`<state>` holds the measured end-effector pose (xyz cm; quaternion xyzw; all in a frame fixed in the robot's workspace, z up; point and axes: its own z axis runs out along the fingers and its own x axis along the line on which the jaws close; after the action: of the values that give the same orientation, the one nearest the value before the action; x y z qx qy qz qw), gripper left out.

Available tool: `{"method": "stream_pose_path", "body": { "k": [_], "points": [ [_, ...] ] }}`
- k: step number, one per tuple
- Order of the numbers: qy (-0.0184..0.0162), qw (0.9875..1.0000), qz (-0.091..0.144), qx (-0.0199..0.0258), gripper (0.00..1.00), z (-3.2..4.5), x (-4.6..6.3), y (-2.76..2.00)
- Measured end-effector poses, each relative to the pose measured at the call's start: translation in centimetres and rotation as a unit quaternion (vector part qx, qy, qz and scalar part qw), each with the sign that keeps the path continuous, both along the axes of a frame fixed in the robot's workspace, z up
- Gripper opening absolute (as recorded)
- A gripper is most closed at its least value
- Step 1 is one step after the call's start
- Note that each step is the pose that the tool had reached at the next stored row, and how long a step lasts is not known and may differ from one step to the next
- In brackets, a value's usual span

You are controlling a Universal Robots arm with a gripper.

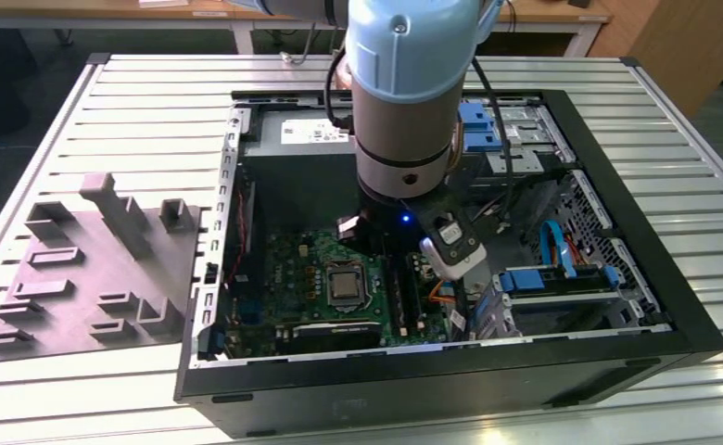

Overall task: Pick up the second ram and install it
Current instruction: 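Insert the second ram into the second slot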

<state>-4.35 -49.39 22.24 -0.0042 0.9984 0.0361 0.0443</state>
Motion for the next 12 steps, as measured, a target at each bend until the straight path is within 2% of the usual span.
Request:
{"method": "stream_pose_path", "body": {
  "k": [4, 12],
  "points": [
    [0.0, 1.0, -0.002, 0.0001, 0.11, -0.05, 0.0, 0.0],
    [0.0, 0.9998, -0.022, 0.0002, 0.11, -0.15, 0.04, 0.0]
  ]
}}
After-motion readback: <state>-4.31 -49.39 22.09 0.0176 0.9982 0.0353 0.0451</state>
